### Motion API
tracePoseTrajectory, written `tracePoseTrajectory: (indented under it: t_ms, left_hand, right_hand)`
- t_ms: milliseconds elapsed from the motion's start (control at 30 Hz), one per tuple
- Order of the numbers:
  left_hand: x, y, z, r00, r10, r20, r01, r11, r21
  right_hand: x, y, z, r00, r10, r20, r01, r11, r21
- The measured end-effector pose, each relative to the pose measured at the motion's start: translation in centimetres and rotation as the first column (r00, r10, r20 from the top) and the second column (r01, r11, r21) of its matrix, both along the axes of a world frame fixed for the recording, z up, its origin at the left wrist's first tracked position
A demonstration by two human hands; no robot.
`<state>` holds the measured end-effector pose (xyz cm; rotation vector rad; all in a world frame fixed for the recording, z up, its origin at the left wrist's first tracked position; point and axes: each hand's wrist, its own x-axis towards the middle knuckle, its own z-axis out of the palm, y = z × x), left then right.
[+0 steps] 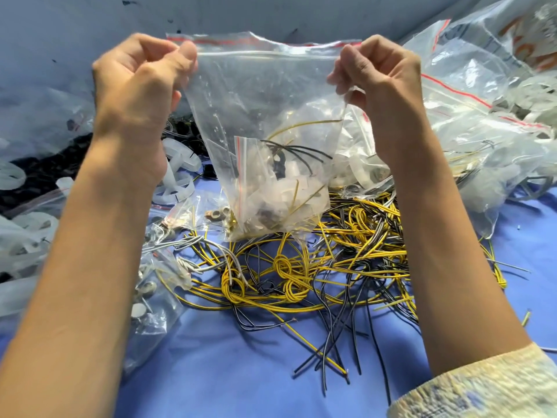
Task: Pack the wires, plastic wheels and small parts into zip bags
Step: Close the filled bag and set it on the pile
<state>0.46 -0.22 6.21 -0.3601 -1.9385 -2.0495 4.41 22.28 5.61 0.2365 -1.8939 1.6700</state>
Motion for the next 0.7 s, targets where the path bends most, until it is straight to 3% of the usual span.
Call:
tracePoseTrajectory:
  t_ms: [167, 433, 700]
  left_hand:
    - [0.28, 0.25, -0.23, 0.994, -0.098, 0.048, 0.099, 0.995, -0.016]
    - [0.03, 0.08, -0.49, 0.993, -0.105, 0.055, 0.110, 0.989, -0.095]
    - [-0.40, -0.06, -0.69, 0.998, -0.061, -0.015, 0.059, 0.991, -0.124]
  right_hand:
    - [-0.08, -0.44, 0.20, 0.999, 0.041, -0.003, -0.041, 0.999, 0.027]
    - [-0.09, -0.05, 0.05, 0.988, 0.149, 0.030, -0.146, 0.986, -0.081]
    - [-0.38, -0.55, -0.24, 0.988, 0.137, 0.075, -0.136, 0.990, -0.025]
